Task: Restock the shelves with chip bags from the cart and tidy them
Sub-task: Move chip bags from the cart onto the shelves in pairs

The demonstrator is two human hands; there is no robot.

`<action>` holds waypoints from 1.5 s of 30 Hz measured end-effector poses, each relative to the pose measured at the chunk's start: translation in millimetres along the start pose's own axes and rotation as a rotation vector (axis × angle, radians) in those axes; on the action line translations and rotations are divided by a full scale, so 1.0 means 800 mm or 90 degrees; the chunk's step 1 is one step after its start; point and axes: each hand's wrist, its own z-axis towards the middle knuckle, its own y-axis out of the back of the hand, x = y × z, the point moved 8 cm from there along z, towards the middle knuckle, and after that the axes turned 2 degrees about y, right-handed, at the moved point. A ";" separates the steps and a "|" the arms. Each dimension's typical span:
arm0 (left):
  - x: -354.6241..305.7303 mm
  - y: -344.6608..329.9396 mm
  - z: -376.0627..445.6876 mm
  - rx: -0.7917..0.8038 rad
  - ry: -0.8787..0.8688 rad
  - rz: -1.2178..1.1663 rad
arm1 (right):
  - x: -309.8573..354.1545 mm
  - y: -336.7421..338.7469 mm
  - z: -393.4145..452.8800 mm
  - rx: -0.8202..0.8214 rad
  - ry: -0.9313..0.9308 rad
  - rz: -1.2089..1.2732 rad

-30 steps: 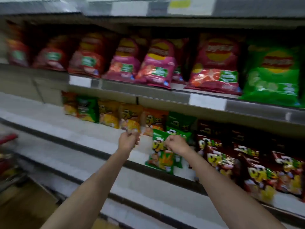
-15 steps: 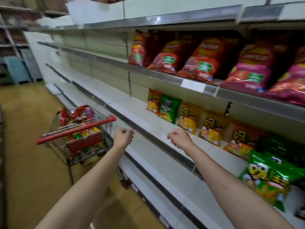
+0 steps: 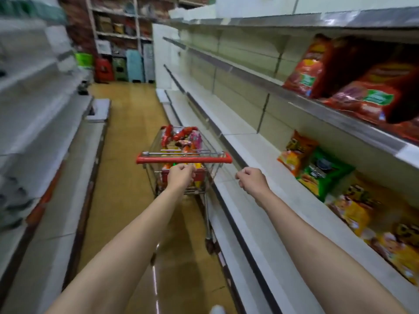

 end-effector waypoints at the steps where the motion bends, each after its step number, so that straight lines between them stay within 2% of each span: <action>1: 0.000 0.012 0.015 -0.019 0.007 -0.013 | 0.008 -0.015 0.016 0.013 0.012 0.010; 8: -0.031 0.051 0.135 -0.114 0.013 0.004 | 0.052 -0.072 0.156 0.063 0.064 0.047; 12: -0.057 0.032 0.216 -0.120 0.005 0.047 | 0.060 -0.069 0.241 0.075 0.072 0.057; 16: -0.065 0.002 0.280 -0.123 0.004 0.015 | 0.060 -0.074 0.324 0.120 0.078 0.104; 21: -0.039 -0.013 0.338 -0.084 0.059 0.093 | 0.052 -0.135 0.399 0.239 0.065 0.054; 25: -0.018 0.004 0.392 -0.057 0.109 0.087 | 0.047 -0.194 0.435 0.322 0.055 0.033; 31: 0.004 0.016 0.505 -0.044 0.172 0.071 | 0.040 -0.252 0.515 0.339 -0.001 0.033; 38: 0.014 -0.015 0.666 0.044 0.205 0.131 | 0.050 -0.333 0.644 0.353 -0.032 -0.015; 45: 0.065 -0.005 0.767 0.097 0.299 0.167 | 0.021 -0.412 0.725 0.378 -0.086 -0.081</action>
